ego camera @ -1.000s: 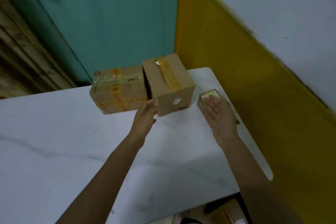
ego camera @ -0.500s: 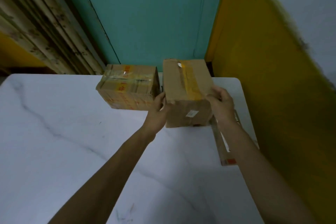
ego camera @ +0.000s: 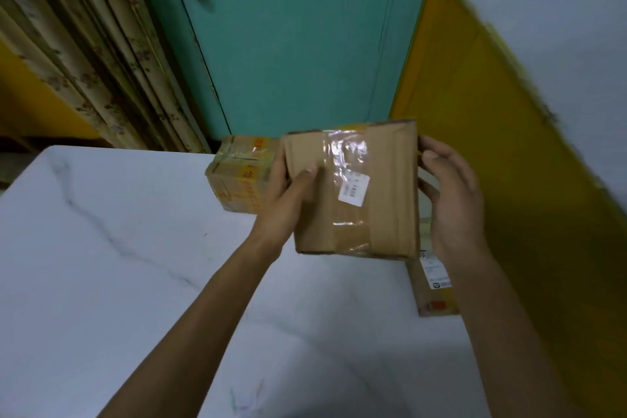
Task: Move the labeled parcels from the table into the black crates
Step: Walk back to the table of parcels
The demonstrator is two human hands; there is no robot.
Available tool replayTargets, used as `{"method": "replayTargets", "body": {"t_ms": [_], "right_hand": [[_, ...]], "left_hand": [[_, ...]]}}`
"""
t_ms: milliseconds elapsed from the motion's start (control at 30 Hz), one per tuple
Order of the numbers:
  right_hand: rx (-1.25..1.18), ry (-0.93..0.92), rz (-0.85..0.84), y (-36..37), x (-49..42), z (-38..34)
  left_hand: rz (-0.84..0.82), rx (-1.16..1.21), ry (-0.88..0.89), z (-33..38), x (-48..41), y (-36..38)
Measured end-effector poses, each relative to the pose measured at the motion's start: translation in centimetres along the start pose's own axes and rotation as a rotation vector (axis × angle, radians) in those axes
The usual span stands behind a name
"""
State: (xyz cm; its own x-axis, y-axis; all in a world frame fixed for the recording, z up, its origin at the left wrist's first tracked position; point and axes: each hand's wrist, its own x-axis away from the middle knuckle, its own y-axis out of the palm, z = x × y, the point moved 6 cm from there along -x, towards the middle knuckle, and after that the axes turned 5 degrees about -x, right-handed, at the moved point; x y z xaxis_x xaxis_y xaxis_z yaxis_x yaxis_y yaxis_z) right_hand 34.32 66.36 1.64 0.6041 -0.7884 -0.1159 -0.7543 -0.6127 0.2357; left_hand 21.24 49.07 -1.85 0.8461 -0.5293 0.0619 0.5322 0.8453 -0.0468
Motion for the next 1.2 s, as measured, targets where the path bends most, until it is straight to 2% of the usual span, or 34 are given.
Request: {"method": "replayTargets", "body": {"t_ms": [133,267,367,467,600,667,733,833,967,1100,1200], "right_hand": [[0.018,-0.064,-0.171,3.0,0.4,-2.6],[0.08,-0.182,-0.454,7.3,2.0,-4.8],[0.208,-0.274,-0.557,9.8,3.3,-5.7],[0.24,-0.21,-0.494,11.6,3.6,-5.0],[0.109,0.136,-0.147,11.9,3.8,-2.4],[0.063,0.283,-0.105,12.2,4.9,-0.9],[0.07,0.356,-0.079,12.4,6.0,0.2],[0.057,0.369,-0.128,13.9,7.9,1.0],[-0.027,0.412,-0.289,15.7,8.8,1.1],[0.346,0.271,-0.363,14.6,8.2,-0.1],[0.3,0.209,-0.423,14.9,8.3,0.2]], "left_hand": [[0.106,0.228,-0.039,1.4,1.1,-4.9],[0.059,0.321,-0.062,1.8,3.1,-8.1],[-0.006,0.368,-0.027,1.6,4.6,-10.8],[-0.082,0.282,0.089,2.3,6.1,-12.7],[-0.071,-0.121,0.217,2.4,8.4,-13.4],[-0.04,-0.282,0.239,2.0,9.3,-13.8],[0.003,-0.326,0.251,1.8,9.9,-14.6],[0.059,-0.29,0.252,1.7,10.3,-16.2],[0.09,-0.291,0.307,2.8,10.9,-17.2],[0.199,-0.171,0.358,3.7,9.9,-19.9],[0.394,-0.111,0.364,4.0,8.7,-22.5]]}}
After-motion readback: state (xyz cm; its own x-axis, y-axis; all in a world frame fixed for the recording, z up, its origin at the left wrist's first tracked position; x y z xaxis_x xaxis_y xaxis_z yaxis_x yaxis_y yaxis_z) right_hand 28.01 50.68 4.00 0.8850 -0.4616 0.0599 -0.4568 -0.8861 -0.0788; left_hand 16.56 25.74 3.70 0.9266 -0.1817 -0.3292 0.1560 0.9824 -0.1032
